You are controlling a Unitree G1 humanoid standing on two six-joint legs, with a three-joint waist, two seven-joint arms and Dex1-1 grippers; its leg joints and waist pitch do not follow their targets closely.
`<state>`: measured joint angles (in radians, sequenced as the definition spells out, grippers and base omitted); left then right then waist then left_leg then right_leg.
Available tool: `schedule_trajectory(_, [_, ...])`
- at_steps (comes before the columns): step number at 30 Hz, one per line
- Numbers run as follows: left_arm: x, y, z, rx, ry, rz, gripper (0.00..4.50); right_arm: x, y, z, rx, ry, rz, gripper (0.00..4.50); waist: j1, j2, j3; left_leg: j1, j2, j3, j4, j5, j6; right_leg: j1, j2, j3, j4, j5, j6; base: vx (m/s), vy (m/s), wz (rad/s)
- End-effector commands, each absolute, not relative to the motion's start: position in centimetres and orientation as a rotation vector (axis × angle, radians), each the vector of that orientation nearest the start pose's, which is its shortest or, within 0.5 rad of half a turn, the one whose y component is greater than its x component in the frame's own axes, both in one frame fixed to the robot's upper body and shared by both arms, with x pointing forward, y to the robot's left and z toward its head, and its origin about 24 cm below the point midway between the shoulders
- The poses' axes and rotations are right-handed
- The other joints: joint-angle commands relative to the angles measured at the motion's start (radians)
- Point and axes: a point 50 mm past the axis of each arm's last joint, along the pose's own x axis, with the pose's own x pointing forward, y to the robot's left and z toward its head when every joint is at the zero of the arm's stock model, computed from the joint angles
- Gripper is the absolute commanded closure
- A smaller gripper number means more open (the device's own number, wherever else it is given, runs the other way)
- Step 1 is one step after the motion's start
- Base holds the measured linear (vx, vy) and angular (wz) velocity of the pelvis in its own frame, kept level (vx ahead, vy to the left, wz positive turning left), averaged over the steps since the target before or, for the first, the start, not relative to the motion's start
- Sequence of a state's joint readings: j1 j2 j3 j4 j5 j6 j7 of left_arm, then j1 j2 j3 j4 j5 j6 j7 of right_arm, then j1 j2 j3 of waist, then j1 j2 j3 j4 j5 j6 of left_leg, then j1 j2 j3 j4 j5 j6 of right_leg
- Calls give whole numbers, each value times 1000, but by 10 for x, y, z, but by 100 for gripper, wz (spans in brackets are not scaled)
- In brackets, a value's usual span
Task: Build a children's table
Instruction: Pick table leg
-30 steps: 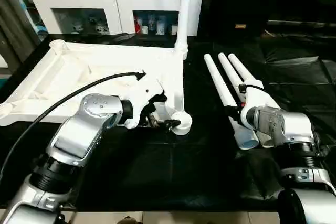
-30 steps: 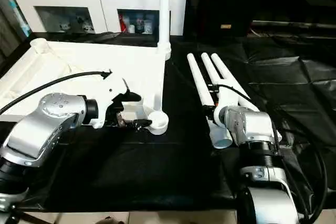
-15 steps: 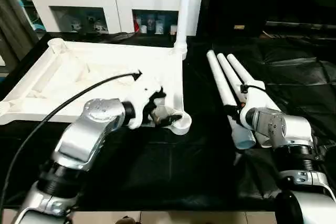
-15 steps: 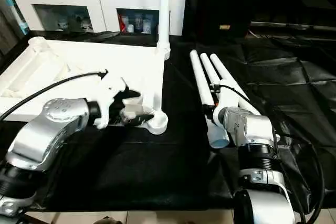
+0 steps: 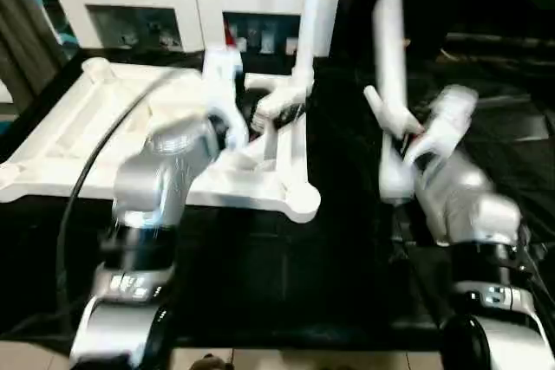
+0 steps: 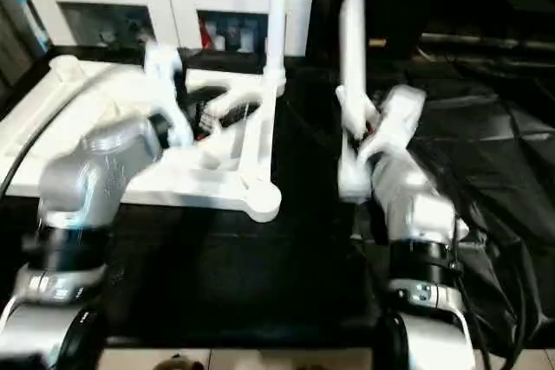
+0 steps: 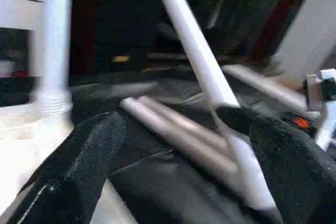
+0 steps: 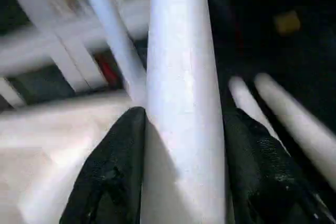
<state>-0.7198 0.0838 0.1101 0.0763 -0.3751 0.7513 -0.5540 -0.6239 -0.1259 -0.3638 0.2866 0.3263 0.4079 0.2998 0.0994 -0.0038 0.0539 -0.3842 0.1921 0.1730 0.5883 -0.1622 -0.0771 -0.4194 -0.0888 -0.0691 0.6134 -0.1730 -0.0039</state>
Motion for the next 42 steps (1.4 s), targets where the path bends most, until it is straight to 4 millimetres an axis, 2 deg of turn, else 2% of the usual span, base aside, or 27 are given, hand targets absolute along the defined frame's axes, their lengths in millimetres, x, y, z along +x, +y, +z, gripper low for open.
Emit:
schedule_trajectory(1, [340, 87, 184, -295, 74, -857, 0, 354, -185, 149, 394, -111, 272, 268, 8, -18, -80, 9, 17, 4, -49, -75, 109, 70, -42, 36, -51, -26, -229, 0, 0, 0])
schedule_trajectory(2, [341, 82, 189, -330, 66, -873, 0, 350, -178, 157, 417, -156, 346, 268, 6, -19, -79, 7, 16, 4, -49, -78, 113, 71, -40, 36, -52, -35, -229, 0, 0, 0])
schedule_trajectory(3, [341, 82, 189, -330, 66, -873, 0, 350, -178, 157, 417, -156, 346, 268, 8, -17, -79, 10, 17, 4, -49, -84, 115, 69, -41, 36, -54, -46, -227, 0, 0, 0])
schedule_trajectory(4, [345, 72, 199, -408, 70, -895, 0, 337, -159, 165, 447, -202, 574, 268, 8, -17, -76, 11, 14, 8, -49, -108, 114, 69, -37, 35, -60, -79, -219, 0, 0, 0])
schedule_trajectory(5, [347, 68, 201, -424, 76, -901, 0, 332, -152, 166, 446, -202, 646, 268, 11, -15, -76, 14, 23, 1, -51, -123, 112, 68, -42, 35, -61, -94, -217, 0, 0, 0])
schedule_trajectory(6, [348, 64, 204, -448, 84, -912, 0, 327, -146, 166, 468, -199, 718, 268, 14, -24, -74, 11, 20, 2, -52, -127, 111, 71, -41, 34, -62, -110, -210, 0, 0, 0])
schedule_trajectory(9, [348, 58, 211, -510, 81, -938, 0, 320, -139, 166, 487, -193, 806, 269, 17, -21, -74, 12, 22, 0, -52, -125, 98, 68, -45, 35, -64, -127, -212, 0, 0, 0])
schedule_trajectory(10, [347, 56, 217, -561, 74, -962, 0, 316, -136, 164, 479, -183, 847, 269, 20, -24, -73, 10, 20, 2, -51, -125, 92, 69, -45, 36, -64, -130, -215, 0, 0, 0])
schedule_trajectory(12, [346, 53, 224, -619, 66, -988, 0, 312, -133, 162, 468, -169, 891, 269, 23, -24, -73, 9, 22, 0, -52, -125, 88, 68, -47, 35, -66, -136, -213, 0, 0, 0])
schedule_trajectory(15, [346, 49, 230, -660, 63, -1008, 0, 309, -132, 161, 458, -155, 925, 269, 26, -28, -72, 9, 21, 0, -53, -122, 79, 69, -47, 34, -67, -157, -201, 0, 0, 0])
schedule_trajectory(16, [345, 48, 232, -658, 65, -1017, 0, 307, -131, 160, 455, -148, 937, 269, 26, -34, -73, 10, 21, 1, -52, -121, 81, 68, -46, 35, -68, -156, -198, 0, 0, 0])
schedule_trajectory(19, [343, 45, 233, -652, 77, -1036, 0, 305, -130, 159, 441, -129, 965, 269, 27, -31, -73, 8, 22, -1, -52, -106, 82, 69, -48, 35, -66, -149, -191, 0, 0, 0])
schedule_trajectory(20, [342, 43, 231, -640, 93, -1035, 0, 306, -130, 159, 431, -121, 974, 269, 28, -37, -73, 7, 22, -1, -51, -96, 81, 70, -47, 35, -65, -135, -191, 0, 0, 0])
schedule_trajectory(22, [341, 43, 229, -634, 109, -1032, 0, 306, -130, 159, 427, -118, 978, 269, 29, -35, -73, 6, 22, -1, -51, -89, 81, 70, -48, 35, -62, -119, -195, 0, 0, 0])
schedule_trajectory(23, [341, 43, 227, -628, 116, -1023, 0, 306, -130, 159, 421, -117, 979, 269, 28, -39, -73, 6, 22, -1, -51, -89, 81, 71, -47, 35, -63, -116, -196, 0, 0, 0])
schedule_trajectory(26, [339, 42, 222, -609, 142, -1016, 0, 306, -129, 160, 407, -110, 984, 269, 28, -40, -72, 8, 24, -1, -51, -86, 82, 71, -49, 36, -60, -111, -202, 0, 0, 0])
schedule_trajectory(28, [337, 42, 219, -592, 161, -1010, 0, 306, -129, 160, 398, -104, 987, 269, 28, -39, -71, 8, 23, 0, -50, -87, 82, 69, -47, 36, -62, -117, -200, 0, 0, 0])
schedule_trajectory(29, [337, 42, 219, -586, 166, -1005, 30, 306, -129, 160, 396, -101, 988, 269, 28, -40, -71, 7, 23, 0, -50, -85, 82, 70, -47, 36, -61, -117, -199, 0, 0, 0])
schedule_trajectory(32, [339, 43, 213, -540, 191, -954, 38, 307, -128, 158, 370, -84, 971, 269, 26, -41, -71, 8, 23, -1, -51, -93, 75, 71, -47, 36, -64, -137, -186, 0, 0, 0])
schedule_trajectory(34, [342, 44, 212, -532, 198, -897, 68, 309, -127, 156, 342, -74, 951, 269, 25, -44, -70, 7, 23, -1, -51, -94, 69, 70, -46, 36, -65, -146, -177, 0, 0, 0])
schedule_trajectory(36, [345, 45, 211, -539, 196, -843, 78, 311, -126, 154, 323, -72, 923, 269, 24, -40, -71, 7, 24, -2, -51, -98, 62, 70, -46, 36, -65, -147, -173, 0, 0, 0])
schedule_trajectory(38, [346, 46, 212, -553, 190, -821, 87, 313, -125, 154, 319, -81, 901, 269, 23, -41, -72, 7, 23, -2, -51, -99, 59, 69, -47, 36, -65, -142, -174, 0, 0, 0])
schedule_trajectory(39, [346, 46, 213, -558, 189, -815, 99, 313, -124, 155, 317, -85, 894, 269, 21, -37, -71, 6, 22, -2, -51, -104, 57, 69, -46, 36, -67, -140, -177, 0, 0, 0])
schedule_trajectory(40, [348, 46, 214, -565, 184, -783, 113, 315, -123, 154, 293, -93, 870, 269, 23, -29, -71, 8, 22, -3, -51, -110, 54, 68, -47, 36, -66, -142, -180, 0, 0, 0])
schedule_trajectory(41, [349, 46, 214, -574, 181, -754, 122, 316, -121, 154, 267, -97, 855, 269, 19, -33, -72, 6, 22, -3, -51, -123, 46, 70, -46, 35, -68, -144, -179, 0, 0, 0])
schedule_trajectory(42, [350, 47, 215, -581, 180, -732, 124, 317, -119, 153, 249, -97, 847, 269, 19, -31, -71, 6, 21, -3, -51, -126, 46, 70, -45, 35, -69, -145, -179, 0, 0, 0])
